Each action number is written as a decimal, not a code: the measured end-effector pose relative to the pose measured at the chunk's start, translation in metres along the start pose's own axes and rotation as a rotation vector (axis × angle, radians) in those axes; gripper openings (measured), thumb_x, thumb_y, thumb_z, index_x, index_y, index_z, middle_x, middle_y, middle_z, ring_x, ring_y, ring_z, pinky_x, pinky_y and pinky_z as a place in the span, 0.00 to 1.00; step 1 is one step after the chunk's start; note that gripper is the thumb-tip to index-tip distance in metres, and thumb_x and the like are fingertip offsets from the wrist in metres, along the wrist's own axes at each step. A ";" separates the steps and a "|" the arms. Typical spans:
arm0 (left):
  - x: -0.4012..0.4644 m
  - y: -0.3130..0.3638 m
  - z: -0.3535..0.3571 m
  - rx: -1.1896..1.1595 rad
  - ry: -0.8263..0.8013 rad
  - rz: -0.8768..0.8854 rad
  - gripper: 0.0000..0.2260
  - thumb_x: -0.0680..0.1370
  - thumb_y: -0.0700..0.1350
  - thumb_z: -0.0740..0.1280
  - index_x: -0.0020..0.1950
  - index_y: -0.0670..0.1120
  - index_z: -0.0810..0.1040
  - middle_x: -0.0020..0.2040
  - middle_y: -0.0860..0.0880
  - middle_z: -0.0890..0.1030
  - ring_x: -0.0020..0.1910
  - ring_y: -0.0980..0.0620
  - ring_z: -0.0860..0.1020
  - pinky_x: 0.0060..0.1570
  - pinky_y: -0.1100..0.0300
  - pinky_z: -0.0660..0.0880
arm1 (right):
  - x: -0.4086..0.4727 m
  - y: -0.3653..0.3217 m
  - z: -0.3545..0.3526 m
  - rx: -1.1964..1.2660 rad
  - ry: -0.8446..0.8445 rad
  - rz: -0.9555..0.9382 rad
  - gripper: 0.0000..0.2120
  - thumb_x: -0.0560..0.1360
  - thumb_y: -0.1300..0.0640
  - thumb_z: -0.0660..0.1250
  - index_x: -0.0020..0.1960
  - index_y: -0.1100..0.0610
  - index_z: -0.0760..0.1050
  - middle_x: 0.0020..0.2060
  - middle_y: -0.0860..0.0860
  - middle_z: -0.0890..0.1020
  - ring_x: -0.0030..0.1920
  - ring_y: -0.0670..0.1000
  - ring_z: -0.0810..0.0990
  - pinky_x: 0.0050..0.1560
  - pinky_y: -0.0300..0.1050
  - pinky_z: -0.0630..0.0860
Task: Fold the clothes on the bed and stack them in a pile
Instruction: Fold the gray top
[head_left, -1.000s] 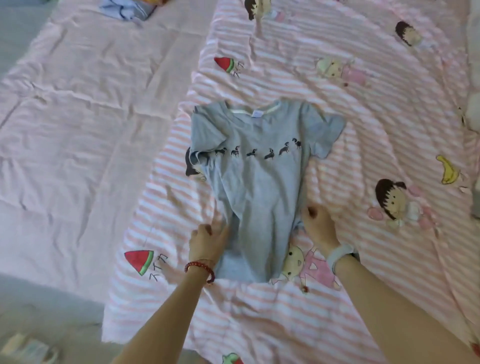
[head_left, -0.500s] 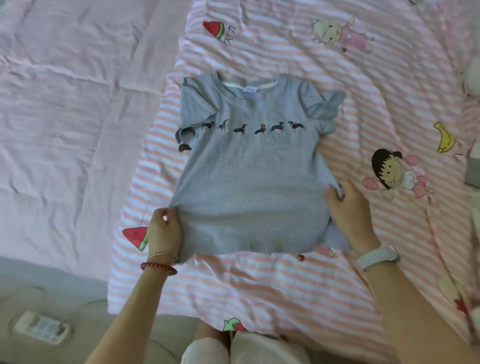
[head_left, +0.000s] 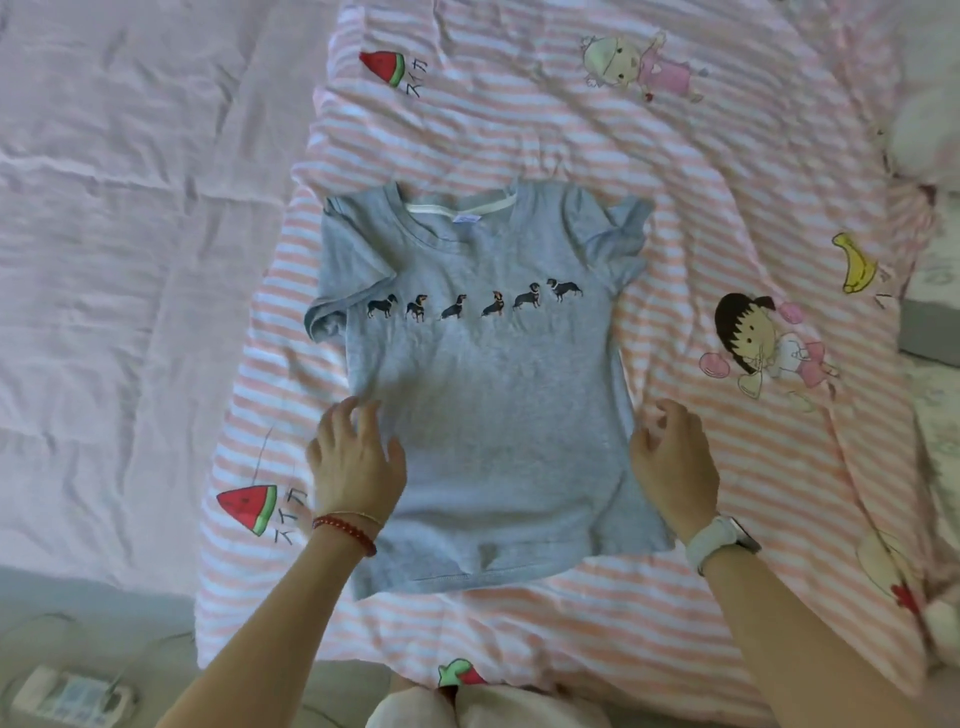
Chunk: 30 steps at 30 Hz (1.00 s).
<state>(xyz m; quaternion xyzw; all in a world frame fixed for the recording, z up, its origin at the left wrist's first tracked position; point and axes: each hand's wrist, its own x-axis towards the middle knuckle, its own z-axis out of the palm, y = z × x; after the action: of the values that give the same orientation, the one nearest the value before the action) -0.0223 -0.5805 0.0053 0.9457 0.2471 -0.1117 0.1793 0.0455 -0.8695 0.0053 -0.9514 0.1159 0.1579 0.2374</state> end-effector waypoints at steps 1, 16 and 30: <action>0.012 0.009 0.001 0.025 -0.015 0.067 0.21 0.75 0.44 0.65 0.67 0.42 0.70 0.68 0.40 0.67 0.70 0.40 0.62 0.64 0.42 0.62 | 0.012 -0.006 0.001 0.062 0.016 -0.031 0.14 0.77 0.59 0.60 0.62 0.61 0.68 0.55 0.58 0.73 0.54 0.59 0.74 0.47 0.52 0.74; 0.172 0.036 0.008 0.319 0.009 0.048 0.25 0.78 0.58 0.54 0.75 0.57 0.55 0.77 0.49 0.51 0.74 0.42 0.50 0.67 0.33 0.40 | 0.204 -0.096 -0.004 0.826 -0.029 0.539 0.11 0.74 0.58 0.67 0.36 0.58 0.68 0.32 0.53 0.71 0.30 0.50 0.70 0.31 0.42 0.68; 0.160 0.008 -0.011 -0.096 0.178 -0.312 0.36 0.73 0.53 0.66 0.76 0.48 0.52 0.77 0.41 0.44 0.75 0.41 0.42 0.69 0.36 0.43 | 0.154 -0.131 0.014 0.113 -0.016 -0.616 0.12 0.77 0.55 0.64 0.59 0.58 0.72 0.47 0.47 0.76 0.33 0.42 0.68 0.32 0.35 0.64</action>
<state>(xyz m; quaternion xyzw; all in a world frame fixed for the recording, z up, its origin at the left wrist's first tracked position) 0.1194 -0.5139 -0.0307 0.8925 0.4105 -0.0420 0.1822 0.2229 -0.7730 -0.0065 -0.9258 -0.1710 0.0795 0.3276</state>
